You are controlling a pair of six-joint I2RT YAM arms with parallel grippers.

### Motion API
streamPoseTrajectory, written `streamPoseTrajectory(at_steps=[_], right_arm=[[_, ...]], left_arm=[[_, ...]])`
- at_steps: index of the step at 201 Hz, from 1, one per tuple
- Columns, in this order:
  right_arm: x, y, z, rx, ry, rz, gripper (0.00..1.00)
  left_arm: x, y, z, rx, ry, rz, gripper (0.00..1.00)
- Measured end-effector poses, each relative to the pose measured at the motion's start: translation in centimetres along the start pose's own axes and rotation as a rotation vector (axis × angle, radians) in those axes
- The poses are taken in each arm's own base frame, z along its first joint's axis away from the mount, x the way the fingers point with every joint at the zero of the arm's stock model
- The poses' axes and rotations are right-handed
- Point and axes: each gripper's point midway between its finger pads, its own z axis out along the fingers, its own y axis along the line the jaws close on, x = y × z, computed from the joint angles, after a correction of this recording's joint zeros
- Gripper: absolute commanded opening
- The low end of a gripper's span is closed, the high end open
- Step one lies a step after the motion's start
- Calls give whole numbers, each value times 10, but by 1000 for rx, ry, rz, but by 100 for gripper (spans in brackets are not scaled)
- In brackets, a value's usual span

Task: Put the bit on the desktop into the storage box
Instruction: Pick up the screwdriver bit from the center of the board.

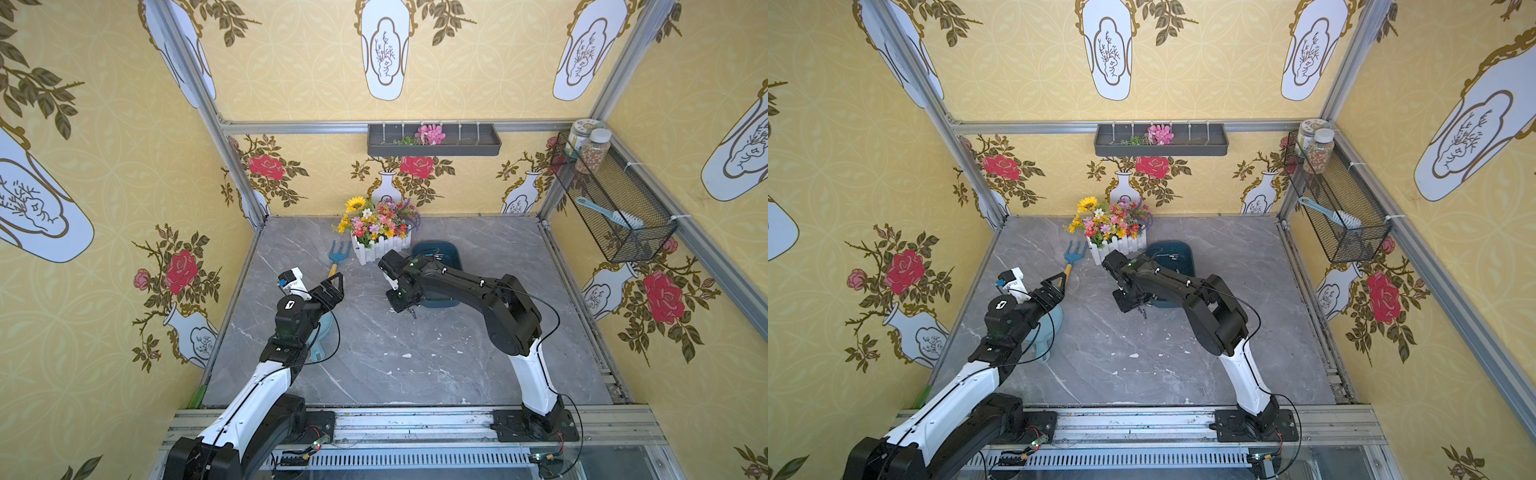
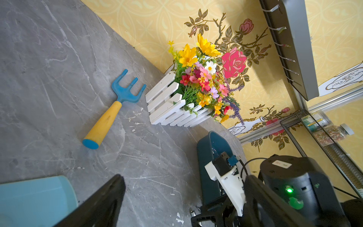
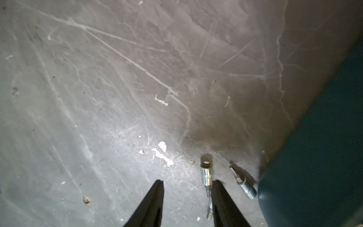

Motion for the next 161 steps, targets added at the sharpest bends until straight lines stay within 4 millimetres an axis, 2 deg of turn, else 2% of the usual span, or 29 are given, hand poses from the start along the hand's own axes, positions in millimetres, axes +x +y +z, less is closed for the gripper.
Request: streamPoseTrajectory(at_steps=[161], right_arm=[[14, -6, 23, 36, 76, 7, 33]], left_arm=[[3, 4, 1, -16, 11, -13, 100]])
